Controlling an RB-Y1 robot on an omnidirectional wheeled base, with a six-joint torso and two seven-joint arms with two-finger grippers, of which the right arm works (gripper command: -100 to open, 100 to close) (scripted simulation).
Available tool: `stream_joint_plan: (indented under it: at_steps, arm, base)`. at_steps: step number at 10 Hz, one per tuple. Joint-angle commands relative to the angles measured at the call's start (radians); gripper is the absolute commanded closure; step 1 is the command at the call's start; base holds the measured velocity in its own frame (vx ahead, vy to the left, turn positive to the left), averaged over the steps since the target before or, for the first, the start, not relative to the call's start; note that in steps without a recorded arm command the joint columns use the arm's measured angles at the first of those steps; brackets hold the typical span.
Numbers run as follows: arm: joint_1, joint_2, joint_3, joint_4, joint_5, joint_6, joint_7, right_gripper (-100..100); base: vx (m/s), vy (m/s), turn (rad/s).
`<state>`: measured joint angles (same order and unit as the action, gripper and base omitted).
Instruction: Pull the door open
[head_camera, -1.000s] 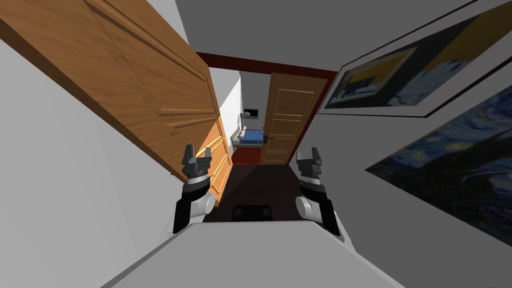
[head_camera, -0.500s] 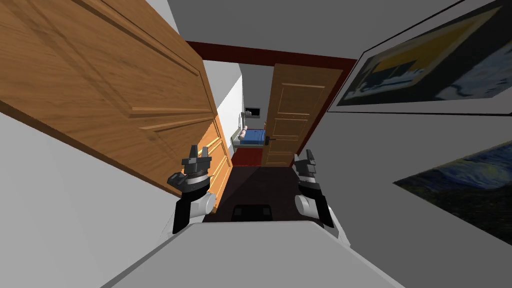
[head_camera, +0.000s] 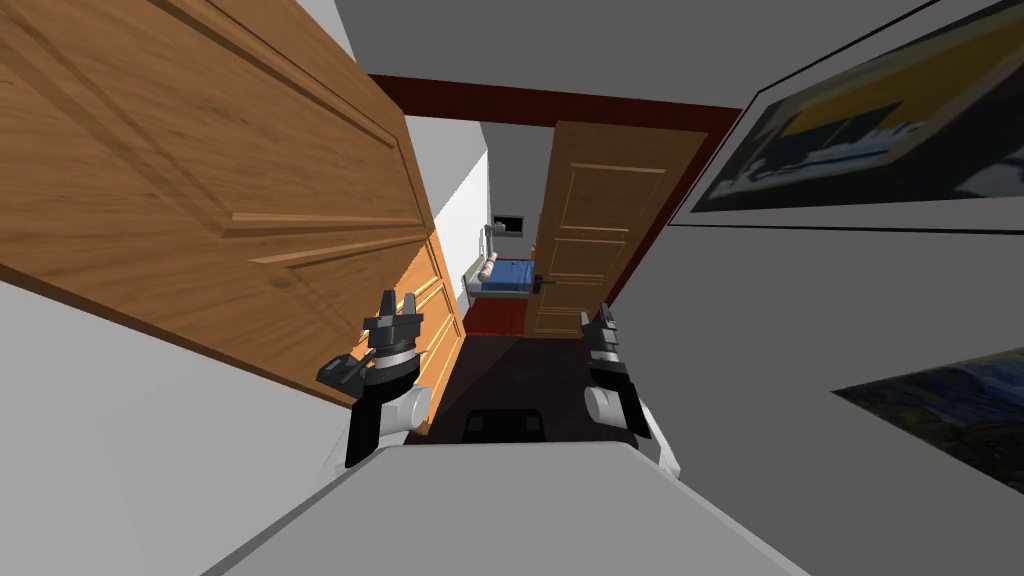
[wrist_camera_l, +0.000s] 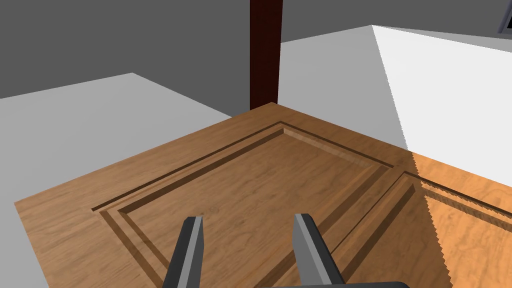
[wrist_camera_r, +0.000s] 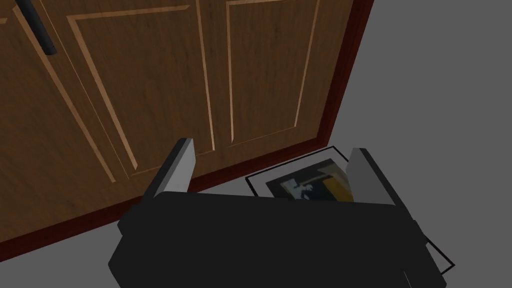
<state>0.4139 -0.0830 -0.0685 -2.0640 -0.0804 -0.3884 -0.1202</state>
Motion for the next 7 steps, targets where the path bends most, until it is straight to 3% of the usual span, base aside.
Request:
stream_joint_plan:
  at_steps: [1, 7]
  arm:
    - [-0.015, -0.011, -0.002, 0.038, -0.001, 0.009, -0.002, -100]
    - [-0.075, -0.041, -0.01, 0.177, -0.005, 0.025, -0.008, -100]
  base:
    - [0.135, -0.023, 0.063]
    - [0.1, -0.023, 0.048]
